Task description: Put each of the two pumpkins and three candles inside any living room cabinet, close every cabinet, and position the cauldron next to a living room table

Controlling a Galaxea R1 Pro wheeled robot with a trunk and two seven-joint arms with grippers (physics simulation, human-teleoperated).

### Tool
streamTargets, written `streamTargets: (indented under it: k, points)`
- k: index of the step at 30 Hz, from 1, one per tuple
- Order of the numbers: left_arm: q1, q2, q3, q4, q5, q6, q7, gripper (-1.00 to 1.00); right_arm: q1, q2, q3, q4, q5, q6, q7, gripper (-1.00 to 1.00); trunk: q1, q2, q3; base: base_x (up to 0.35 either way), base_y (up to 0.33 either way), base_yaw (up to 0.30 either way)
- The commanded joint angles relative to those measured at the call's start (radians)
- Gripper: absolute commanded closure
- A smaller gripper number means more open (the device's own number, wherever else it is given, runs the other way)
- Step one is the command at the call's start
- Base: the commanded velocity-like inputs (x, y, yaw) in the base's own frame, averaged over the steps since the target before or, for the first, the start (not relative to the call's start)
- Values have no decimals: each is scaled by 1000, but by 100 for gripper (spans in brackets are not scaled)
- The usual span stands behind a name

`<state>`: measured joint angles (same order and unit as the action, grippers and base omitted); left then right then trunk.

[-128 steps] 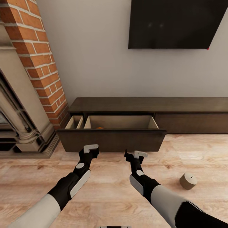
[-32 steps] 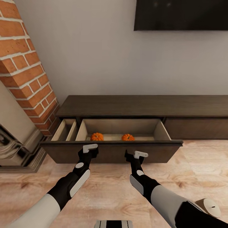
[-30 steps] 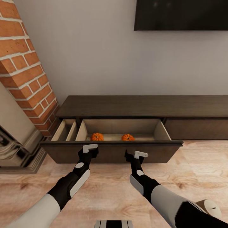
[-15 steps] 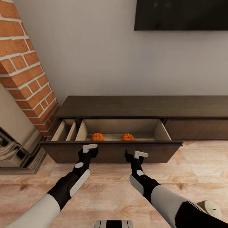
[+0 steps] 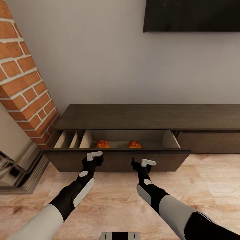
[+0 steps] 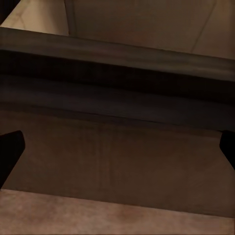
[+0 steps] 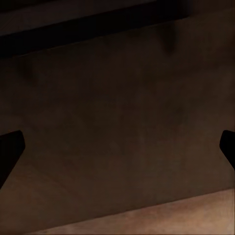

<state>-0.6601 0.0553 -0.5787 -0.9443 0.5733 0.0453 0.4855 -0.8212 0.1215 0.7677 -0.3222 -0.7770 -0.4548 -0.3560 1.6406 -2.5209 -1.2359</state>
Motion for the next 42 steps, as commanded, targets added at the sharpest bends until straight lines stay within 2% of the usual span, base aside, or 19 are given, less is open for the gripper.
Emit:
streamTargets:
  k: [1,31,42]
  points:
    - [-1,1,-4,-2,2,4,8,-100,-1,0,9,0,-7,-4,-6,-100,0,0,-1,262,0,0]
    - [-1,1,-4,-2,2,4,7,-100,-1,0,9,1,-7,-4,-6,-100,0,0,-1,262,0,0]
    - [-1,1,-4,-2,3,3,7,-100,-1,0,9,1,-7,-4,-6,-100,0,0,-1,42,0,0]
